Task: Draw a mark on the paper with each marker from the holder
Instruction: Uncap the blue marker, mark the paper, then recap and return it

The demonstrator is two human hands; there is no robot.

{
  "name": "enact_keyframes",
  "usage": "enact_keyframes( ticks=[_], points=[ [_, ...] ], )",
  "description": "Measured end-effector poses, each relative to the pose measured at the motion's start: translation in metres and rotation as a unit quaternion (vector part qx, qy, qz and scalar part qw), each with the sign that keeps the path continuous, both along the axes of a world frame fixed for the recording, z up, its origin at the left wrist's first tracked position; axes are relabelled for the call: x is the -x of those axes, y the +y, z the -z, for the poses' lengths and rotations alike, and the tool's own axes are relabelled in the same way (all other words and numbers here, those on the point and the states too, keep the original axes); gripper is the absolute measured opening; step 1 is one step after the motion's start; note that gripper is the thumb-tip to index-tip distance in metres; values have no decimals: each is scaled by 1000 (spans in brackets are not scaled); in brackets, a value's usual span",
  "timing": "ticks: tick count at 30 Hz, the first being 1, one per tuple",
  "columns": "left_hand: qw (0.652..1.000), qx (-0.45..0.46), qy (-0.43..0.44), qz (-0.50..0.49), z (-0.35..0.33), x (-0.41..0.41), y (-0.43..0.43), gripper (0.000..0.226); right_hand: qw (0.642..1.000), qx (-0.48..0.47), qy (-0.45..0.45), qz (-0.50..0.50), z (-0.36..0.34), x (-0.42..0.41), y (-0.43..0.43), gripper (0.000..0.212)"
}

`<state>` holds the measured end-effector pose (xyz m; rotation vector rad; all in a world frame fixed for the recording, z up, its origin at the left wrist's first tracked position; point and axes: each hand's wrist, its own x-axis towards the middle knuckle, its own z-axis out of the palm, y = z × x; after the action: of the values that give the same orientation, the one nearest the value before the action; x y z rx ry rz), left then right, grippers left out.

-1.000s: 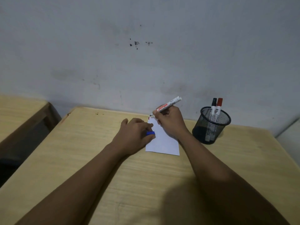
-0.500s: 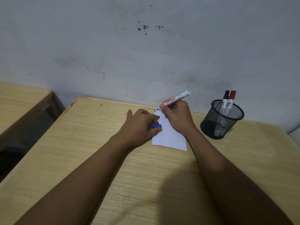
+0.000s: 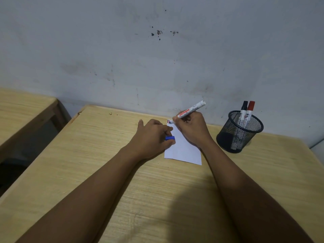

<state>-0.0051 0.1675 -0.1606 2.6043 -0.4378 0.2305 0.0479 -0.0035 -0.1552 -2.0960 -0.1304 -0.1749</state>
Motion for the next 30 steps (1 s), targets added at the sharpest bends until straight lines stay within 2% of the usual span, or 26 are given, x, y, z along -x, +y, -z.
enact_keyframes(
  ticks=[6,9,11,13,17,21,25,30],
  points=[
    [1000,-2,9,0,0,-1,0,35,999,-36,9,4,-2,2,1,24],
    [1000,-1,11,2,-2,3,0,35,992,-121,26,4,-16,7,-1,11],
    [1000,11,7,5,-6,7,0,31,981,-192,17,8,-32,14,-4,9],
    [1000,26,10,4,-9,10,0,27,975,-224,-3,4,-52,25,-7,9],
    [999,55,-4,-1,-23,20,-5,23,980,-196,-32,-23,-94,52,-25,5],
    [987,156,-33,-15,-62,38,-20,8,984,-171,-39,-24,-132,83,-54,13],
    [973,219,-71,-10,-121,59,-38,12,976,-208,-65,-12,-167,118,-77,13],
    [963,221,-151,23,-193,96,-67,21,965,-234,-118,-6,-212,164,-94,14]
  ],
)
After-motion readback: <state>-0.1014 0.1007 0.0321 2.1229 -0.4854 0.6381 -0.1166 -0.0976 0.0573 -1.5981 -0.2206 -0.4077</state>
